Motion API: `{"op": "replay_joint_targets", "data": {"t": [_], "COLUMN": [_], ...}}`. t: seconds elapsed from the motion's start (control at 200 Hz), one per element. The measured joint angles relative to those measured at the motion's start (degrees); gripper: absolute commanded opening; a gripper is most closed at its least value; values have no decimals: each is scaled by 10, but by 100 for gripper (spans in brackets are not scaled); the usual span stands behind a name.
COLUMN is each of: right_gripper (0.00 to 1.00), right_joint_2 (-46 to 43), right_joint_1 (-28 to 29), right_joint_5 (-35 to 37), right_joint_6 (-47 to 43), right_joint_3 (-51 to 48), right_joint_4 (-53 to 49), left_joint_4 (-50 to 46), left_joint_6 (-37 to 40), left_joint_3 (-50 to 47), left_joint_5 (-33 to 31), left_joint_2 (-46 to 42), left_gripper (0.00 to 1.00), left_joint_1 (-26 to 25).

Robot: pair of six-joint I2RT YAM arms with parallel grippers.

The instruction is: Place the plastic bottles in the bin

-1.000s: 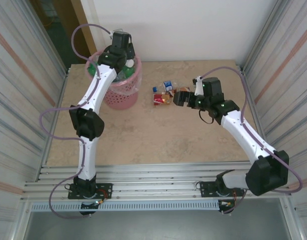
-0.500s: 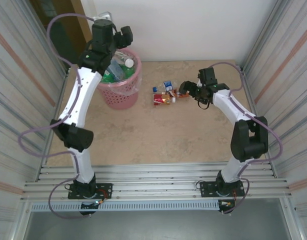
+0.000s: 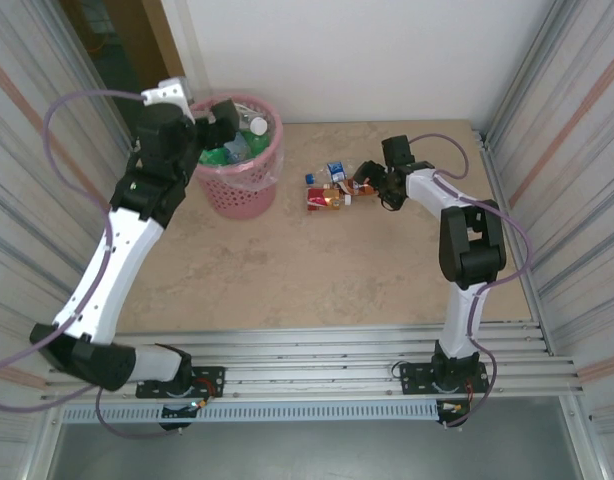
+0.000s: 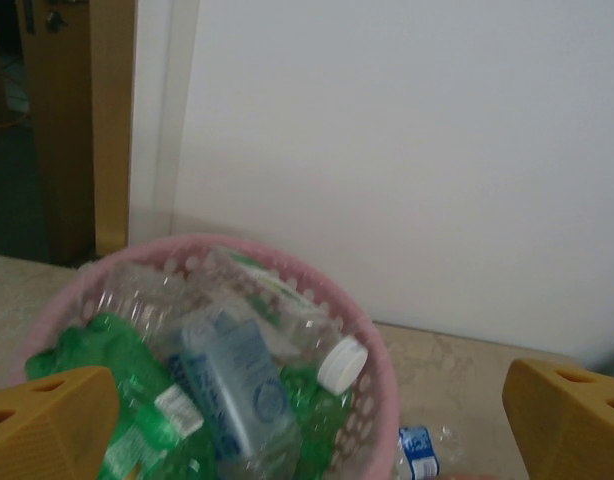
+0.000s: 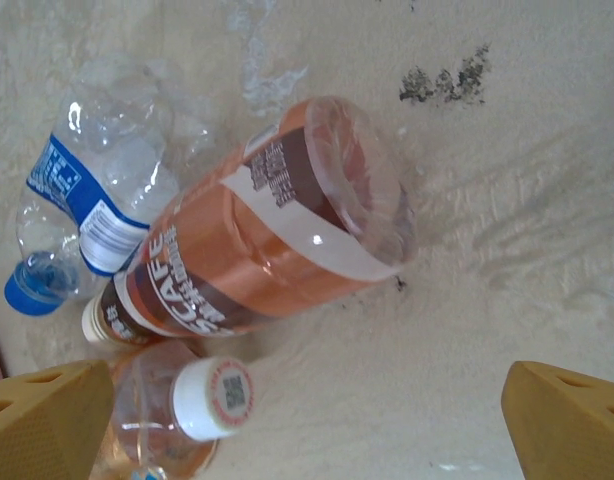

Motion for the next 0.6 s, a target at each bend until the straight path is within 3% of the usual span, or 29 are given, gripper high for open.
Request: {"op": "replay_joint_targets", "data": {"t": [0.271,0.601], "right_gripper": [98,99], "right_joint_2": [54,113], "right_joint_1": [8,7], "right_joint_5": [0,13], "right_joint_6": [15,25], "right_joint_3": [58,102], "right_joint_4": [9,4], "left_joint_4": [29,25], "left_joint_6": [-26,-66], "left_joint_3": [-156,-243], "left_joint_5": [-5,-6], "left_joint_2": [-138,-193], "left_gripper": [99,99], "left_joint_1": [0,4]}}
